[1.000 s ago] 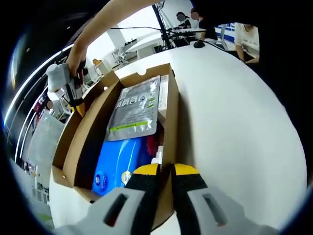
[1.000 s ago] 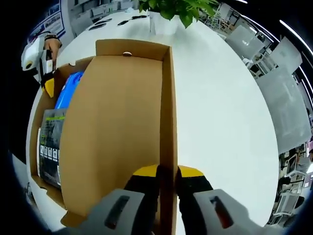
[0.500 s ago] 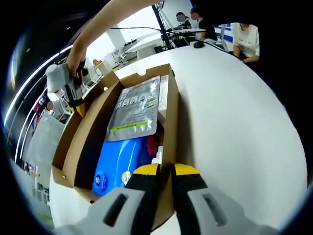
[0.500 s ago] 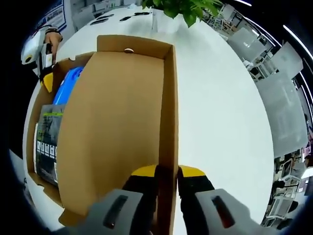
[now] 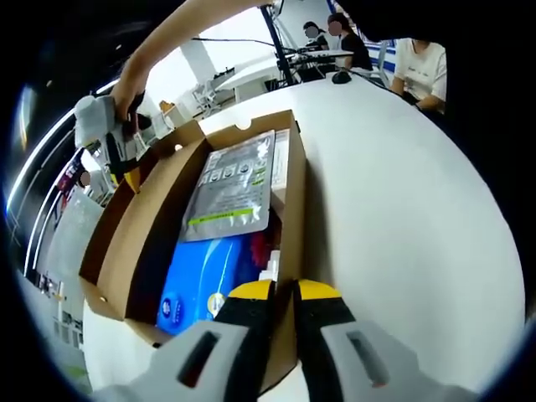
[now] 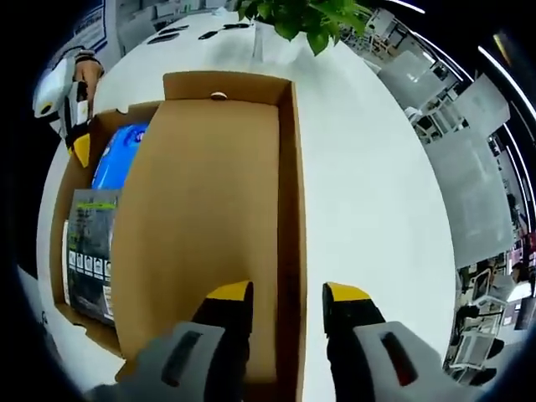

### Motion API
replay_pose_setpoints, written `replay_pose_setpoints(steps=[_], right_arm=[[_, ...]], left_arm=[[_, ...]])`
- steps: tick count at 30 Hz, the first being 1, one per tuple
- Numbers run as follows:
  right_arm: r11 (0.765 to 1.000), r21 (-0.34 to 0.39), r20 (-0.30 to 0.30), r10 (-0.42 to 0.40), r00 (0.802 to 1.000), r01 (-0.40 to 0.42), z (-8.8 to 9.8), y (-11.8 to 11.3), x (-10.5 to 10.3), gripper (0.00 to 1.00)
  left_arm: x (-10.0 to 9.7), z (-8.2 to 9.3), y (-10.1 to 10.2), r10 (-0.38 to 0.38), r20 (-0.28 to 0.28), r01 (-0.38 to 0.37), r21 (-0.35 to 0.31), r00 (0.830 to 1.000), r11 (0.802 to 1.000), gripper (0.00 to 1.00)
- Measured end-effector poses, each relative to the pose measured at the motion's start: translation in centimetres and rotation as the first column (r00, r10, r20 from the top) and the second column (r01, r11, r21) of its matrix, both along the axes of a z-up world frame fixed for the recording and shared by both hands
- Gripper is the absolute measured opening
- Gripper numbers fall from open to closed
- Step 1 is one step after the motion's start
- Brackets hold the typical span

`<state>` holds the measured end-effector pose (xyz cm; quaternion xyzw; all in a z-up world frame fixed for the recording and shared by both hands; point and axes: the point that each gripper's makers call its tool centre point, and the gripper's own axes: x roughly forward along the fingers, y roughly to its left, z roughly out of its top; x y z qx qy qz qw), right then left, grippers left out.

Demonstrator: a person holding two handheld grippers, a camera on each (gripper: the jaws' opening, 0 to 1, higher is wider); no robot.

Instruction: Operate the shoe box by opening the lid, removing the specified soft item, and placing it in the target area until the item is outside and the box remains undamaged.

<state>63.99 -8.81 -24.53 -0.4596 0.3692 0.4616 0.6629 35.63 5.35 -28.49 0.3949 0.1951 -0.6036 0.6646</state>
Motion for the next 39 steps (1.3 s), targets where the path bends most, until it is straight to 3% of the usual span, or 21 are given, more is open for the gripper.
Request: replay_pose_setpoints(steps=[11,19,21,29,39], right_arm=[[1.0,-0.002,0.019,0.004,1.0,-0.004,1.2,0.5,-1.8,0.36],[0.998,0.066,0.104,-0.004,0.995,-0.002,4.5,0.6,-3.6,0.43],[0.999,0.034,0.174,-0.022,0.985,0.016,5.7,-0.4,-3.2,0.42],[0.998,0.048,0.172,-0.046,0.984,0.039,7.7,-1.4,-5.3,0.43],[0.999,0.038,0.183,-0.035,0.982,0.029,8.5,-1.9,-8.6,0.43]], left_arm=[[0.1,0.0,0.0,0.003,0.001,-0.003,0.005,1.0,1.0,0.09],[0.2,-0.1,0.0,0.014,-0.008,-0.014,0.006,1.0,1.0,0.09],[0.2,-0.2,0.0,0.018,-0.01,-0.018,0.008,1.0,1.0,0.09],[1.1,-0.4,0.1,0.035,-0.001,-0.035,0.036,0.999,0.999,0.1],[-0.4,-0.1,0.1,0.052,-0.005,-0.052,0.04,0.999,0.998,0.1]])
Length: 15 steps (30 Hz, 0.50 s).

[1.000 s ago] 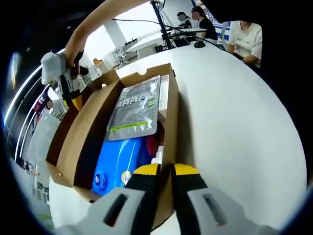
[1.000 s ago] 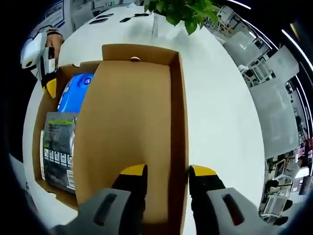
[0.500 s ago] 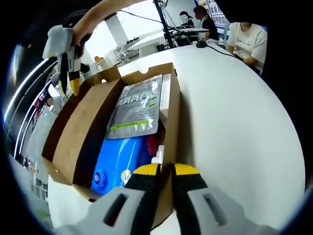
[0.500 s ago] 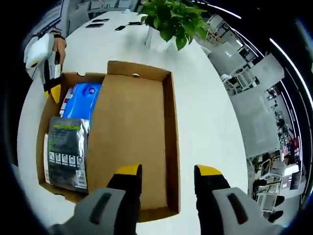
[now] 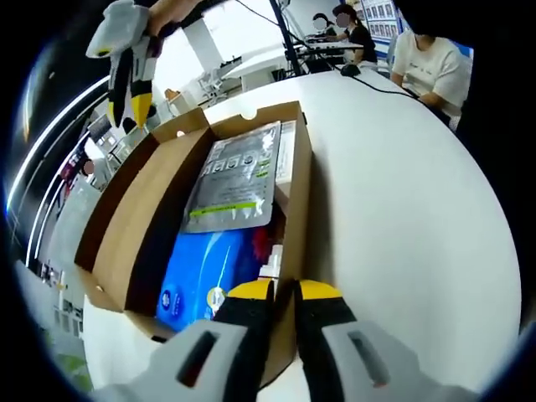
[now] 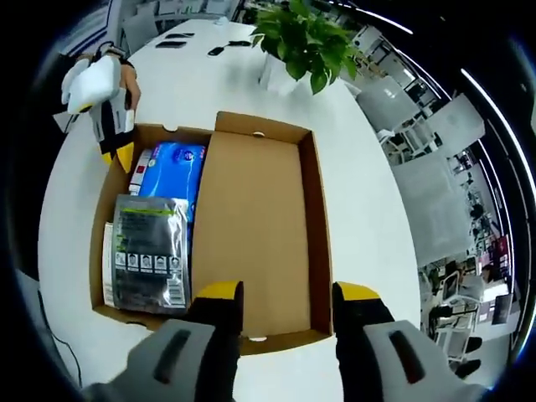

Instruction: Operate the shoe box by opening the lid, removing the specified soft item, and placing it in the target area until the item is outside and the box remains undamaged.

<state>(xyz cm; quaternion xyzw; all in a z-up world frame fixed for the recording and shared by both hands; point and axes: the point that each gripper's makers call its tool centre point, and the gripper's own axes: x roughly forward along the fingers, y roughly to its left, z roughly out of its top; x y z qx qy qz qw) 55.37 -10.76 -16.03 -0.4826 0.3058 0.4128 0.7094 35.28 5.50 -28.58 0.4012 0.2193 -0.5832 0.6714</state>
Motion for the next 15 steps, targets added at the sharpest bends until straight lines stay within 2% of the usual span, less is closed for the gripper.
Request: replay_pose_setpoints(steps=[2,9,15], right_arm=[[1.0,0.0,0.003,-0.001,1.0,0.001,0.1,-0.1,-0.4,0.43],[0.998,0.058,0.022,0.025,0.999,-0.026,1.4,1.1,-3.7,0.44],[0.998,0.048,0.027,0.05,0.998,-0.051,1.5,1.6,-6.1,0.45]], left_arm=[[-0.2,0.0,0.0,0.001,0.001,-0.001,0.0,1.0,1.0,0.1],[-0.4,0.1,0.1,0.009,-0.001,-0.009,-0.008,1.0,1.0,0.1],[-0.3,0.1,0.1,0.017,-0.002,-0.017,-0.011,1.0,1.0,0.1]])
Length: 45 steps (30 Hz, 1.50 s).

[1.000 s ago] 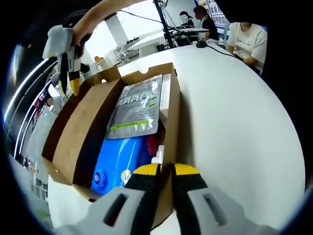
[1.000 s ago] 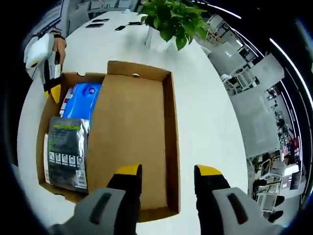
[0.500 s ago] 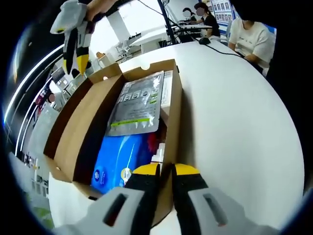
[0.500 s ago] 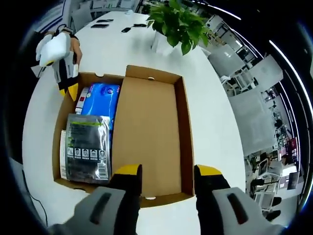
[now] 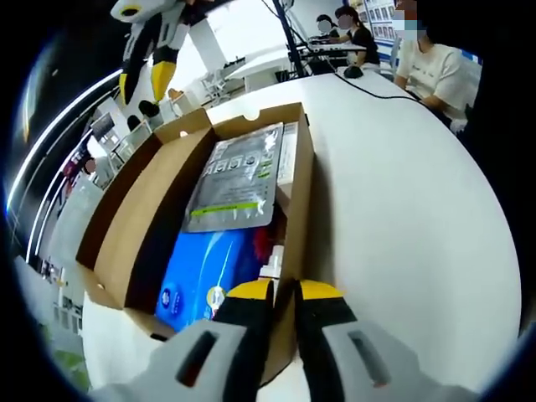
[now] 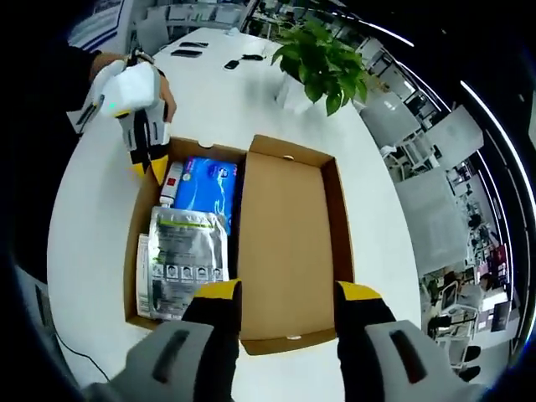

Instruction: Operate the shoe box by opening the lid, removing the specified soft item, and placing it in the target area until the item is outside and the box remains undamaged.

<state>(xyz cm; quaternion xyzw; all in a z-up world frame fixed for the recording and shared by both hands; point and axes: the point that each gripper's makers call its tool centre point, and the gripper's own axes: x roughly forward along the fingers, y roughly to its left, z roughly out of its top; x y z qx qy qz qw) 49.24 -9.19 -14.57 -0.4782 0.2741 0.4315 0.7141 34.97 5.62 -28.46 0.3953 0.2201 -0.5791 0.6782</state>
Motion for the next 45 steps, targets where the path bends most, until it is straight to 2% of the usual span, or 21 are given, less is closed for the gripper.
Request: replay_pose_setpoints(steps=[7,16,20,30,36,39,42,45], right_arm=[[0.999,0.037,0.023,0.014,1.0,-0.015,0.3,1.0,-2.4,0.45],[0.999,0.035,0.02,0.008,1.0,-0.009,-1.3,0.3,-5.7,0.45],[0.998,0.067,0.052,0.003,0.999,-0.007,-1.6,0.5,-6.9,0.44],[0.988,0.152,0.061,-0.03,0.998,0.021,-3.7,1.1,-11.2,0.44],[0.984,0.167,0.053,-0.067,0.996,0.058,-5.2,0.5,-12.0,0.48],[0.98,0.188,0.052,-0.084,0.995,0.073,-5.1,0.9,-12.3,0.48],[0.976,0.209,0.05,-0.079,0.996,0.067,-5.0,1.8,-12.6,0.48],[0.975,0.211,0.047,-0.082,0.995,0.071,-5.1,2.3,-12.7,0.48]], left_arm=[[0.0,0.0,0.0,0.006,-0.005,-0.006,0.001,1.0,1.0,0.1],[-0.2,0.0,0.0,0.017,-0.002,-0.017,-0.003,1.0,1.0,0.1],[-0.2,0.0,0.0,0.025,-0.003,-0.025,-0.014,1.0,1.0,0.1],[-0.1,0.0,0.0,0.054,-0.007,-0.054,-0.015,0.999,0.998,0.1],[-0.2,-0.1,0.0,0.032,0.01,-0.032,-0.001,0.999,0.999,0.1],[-0.2,-0.1,0.0,0.036,0.018,-0.036,0.007,0.999,0.999,0.1],[-0.2,-0.3,0.1,0.001,0.064,-0.005,0.05,0.998,0.999,0.1],[-0.4,-0.5,0.1,-0.016,0.08,0.009,0.092,0.997,0.996,0.1]])
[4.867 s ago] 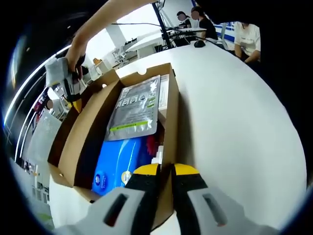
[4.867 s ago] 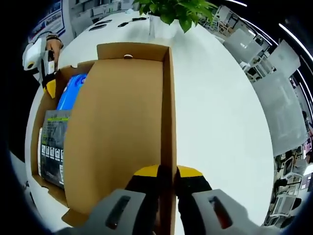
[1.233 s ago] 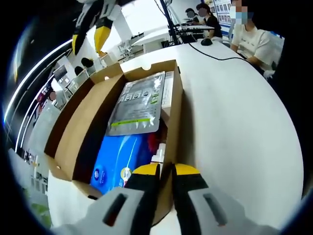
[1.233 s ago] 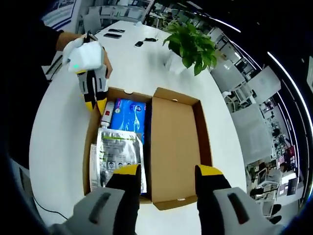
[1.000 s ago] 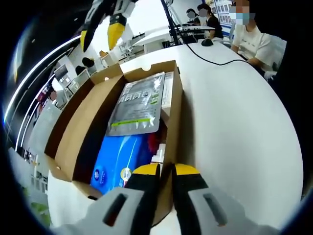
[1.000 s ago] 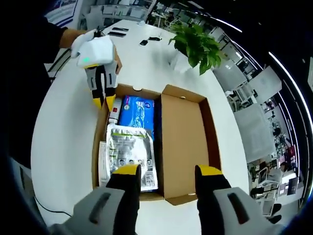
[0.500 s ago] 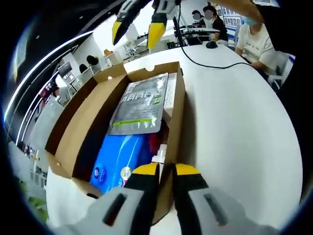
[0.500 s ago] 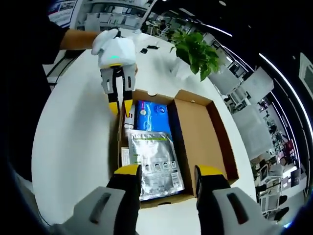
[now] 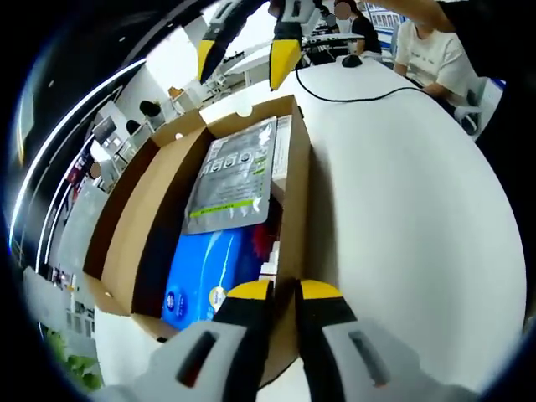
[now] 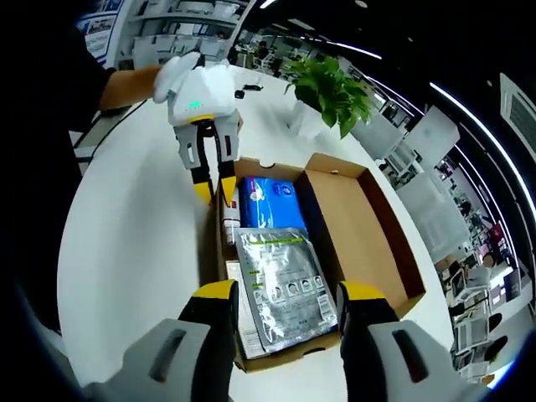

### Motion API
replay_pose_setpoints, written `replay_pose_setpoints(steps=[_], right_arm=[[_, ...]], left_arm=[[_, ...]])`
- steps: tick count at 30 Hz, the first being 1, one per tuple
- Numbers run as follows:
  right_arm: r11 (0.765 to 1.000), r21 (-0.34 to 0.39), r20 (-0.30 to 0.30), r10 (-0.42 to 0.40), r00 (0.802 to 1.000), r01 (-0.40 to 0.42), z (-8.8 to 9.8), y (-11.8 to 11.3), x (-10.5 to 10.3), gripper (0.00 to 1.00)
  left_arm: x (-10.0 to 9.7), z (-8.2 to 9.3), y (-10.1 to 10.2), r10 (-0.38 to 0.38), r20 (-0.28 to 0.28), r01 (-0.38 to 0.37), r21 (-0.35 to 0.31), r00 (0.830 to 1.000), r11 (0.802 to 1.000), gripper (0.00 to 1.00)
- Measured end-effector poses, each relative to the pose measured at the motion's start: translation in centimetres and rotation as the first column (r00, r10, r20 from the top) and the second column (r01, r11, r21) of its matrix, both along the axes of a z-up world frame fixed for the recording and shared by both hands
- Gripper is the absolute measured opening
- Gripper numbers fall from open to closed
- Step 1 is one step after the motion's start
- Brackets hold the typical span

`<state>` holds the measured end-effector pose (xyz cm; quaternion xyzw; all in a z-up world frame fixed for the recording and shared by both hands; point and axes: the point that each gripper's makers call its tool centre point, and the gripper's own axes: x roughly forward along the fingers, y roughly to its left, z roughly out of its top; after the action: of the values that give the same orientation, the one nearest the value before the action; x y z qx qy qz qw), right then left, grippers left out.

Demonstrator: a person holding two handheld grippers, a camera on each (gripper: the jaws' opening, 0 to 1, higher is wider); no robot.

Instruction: Operate the shoe box by opening the lid, removing the specified soft item, and placing it in the target area until the item is outside and the box remains undamaged.

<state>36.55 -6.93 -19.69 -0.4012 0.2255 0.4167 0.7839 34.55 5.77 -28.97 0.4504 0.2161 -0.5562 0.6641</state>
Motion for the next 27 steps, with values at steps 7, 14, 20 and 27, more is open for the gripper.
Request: replay_pose_setpoints(steps=[7,14,20,27], right_arm=[[1.0,0.014,0.007,0.014,1.0,-0.015,0.1,1.8,0.4,0.5],[0.999,0.014,0.014,0.044,0.999,-0.044,-0.4,3.4,1.1,0.5],[0.996,-0.004,-0.018,0.089,0.996,-0.089,-2.2,4.3,1.0,0.51],[0.993,-0.072,-0.06,0.091,0.994,-0.095,-4.6,4.1,2.1,0.53]], left_arm=[[-0.3,-0.3,0.0,-0.052,-0.012,0.053,0.031,0.999,0.998,0.08],[-0.4,-0.5,0.0,-0.129,-0.016,0.129,0.035,0.992,0.991,0.07],[-0.2,-0.6,0.0,-0.147,-0.073,0.146,-0.015,0.987,0.989,0.05],[-0.4,-0.7,-0.1,-0.166,-0.088,0.161,-0.056,0.982,0.985,0.05]])
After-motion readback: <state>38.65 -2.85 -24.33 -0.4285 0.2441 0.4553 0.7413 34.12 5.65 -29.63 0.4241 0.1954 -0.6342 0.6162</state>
